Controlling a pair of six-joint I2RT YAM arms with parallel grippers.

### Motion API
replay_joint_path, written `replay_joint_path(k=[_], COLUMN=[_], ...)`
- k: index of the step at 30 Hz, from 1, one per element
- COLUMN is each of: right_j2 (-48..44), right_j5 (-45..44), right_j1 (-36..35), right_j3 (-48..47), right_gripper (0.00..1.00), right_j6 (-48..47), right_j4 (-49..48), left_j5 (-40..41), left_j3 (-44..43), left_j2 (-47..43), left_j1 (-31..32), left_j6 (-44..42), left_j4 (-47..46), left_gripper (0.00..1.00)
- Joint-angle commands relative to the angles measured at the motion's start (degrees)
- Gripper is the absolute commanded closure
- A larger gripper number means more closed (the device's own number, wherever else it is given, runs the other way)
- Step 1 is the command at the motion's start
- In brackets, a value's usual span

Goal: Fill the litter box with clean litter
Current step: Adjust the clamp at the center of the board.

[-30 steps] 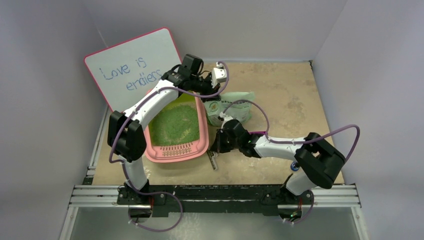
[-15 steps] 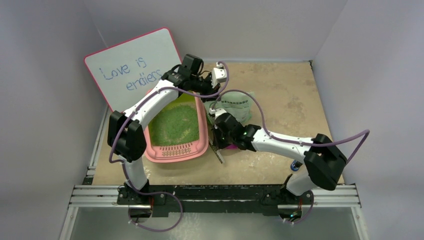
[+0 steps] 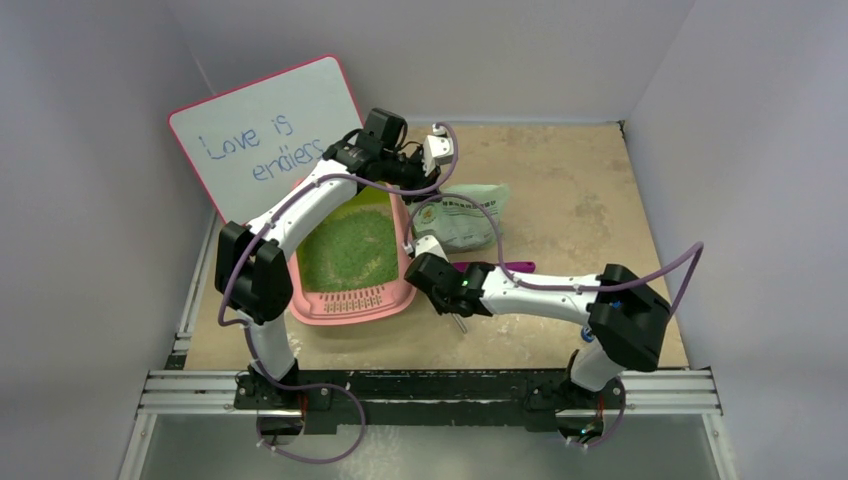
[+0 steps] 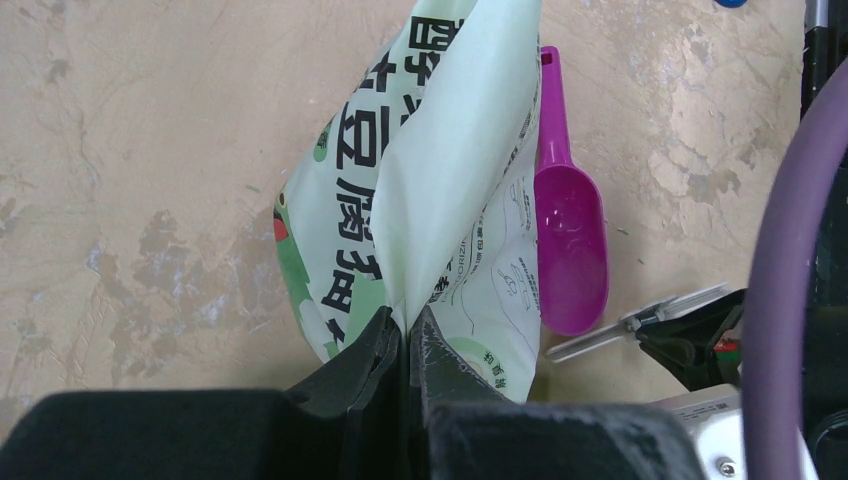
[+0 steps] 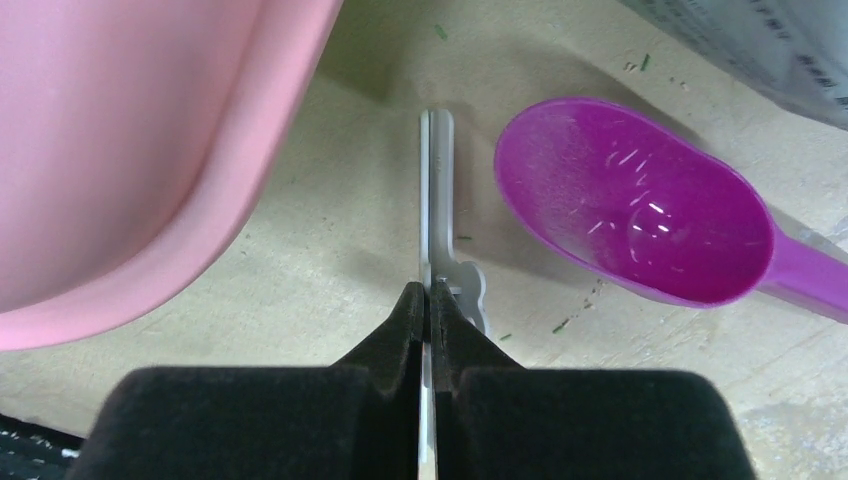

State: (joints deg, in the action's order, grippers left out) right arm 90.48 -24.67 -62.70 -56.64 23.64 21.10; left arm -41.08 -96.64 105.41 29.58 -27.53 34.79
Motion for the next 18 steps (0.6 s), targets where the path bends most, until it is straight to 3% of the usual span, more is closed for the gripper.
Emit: replay_joint_path(k=[1, 5, 6, 9, 11, 18], right_j2=[2.17, 3.90, 3.81, 2.29, 1.13, 0.44], right_j5=[-4.05, -1.66, -0.53, 3.46, 3.96, 3.42], right_j1=[-1.22, -1.29, -1.29, -1.29, -1.28, -1.19], right_j3=[1.31, 2.23, 2.50, 3.74, 5.05, 5.06], right_gripper=[0.98, 0.93, 0.84, 0.79, 0.64, 0.62], right_j6=[2.24, 4.53, 5.06, 5.82, 6.73, 7.86], right_j4=[-0.61, -1.55, -1.77, -3.96, -4.86, -4.86], left_j5=[-0.71, -0.61, -0.63, -0.89, -1.13, -2.25], left_j3=[0.22, 0.22, 0.22, 0.22, 0.22, 0.23], left_j2=[-2.40, -2.53, -2.52, -2.63, -2.66, -3.08], left_j1=[-0.32, -0.32, -0.32, -0.32, -0.32, -0.32], left_j6=[1.40, 1.34, 1.34, 1.27, 1.41, 1.58], left_j4=[-2.27, -2.27, -2.27, -2.27, -2.51, -3.05], left_gripper=[1.00, 1.00, 1.00, 1.00, 1.00, 1.00])
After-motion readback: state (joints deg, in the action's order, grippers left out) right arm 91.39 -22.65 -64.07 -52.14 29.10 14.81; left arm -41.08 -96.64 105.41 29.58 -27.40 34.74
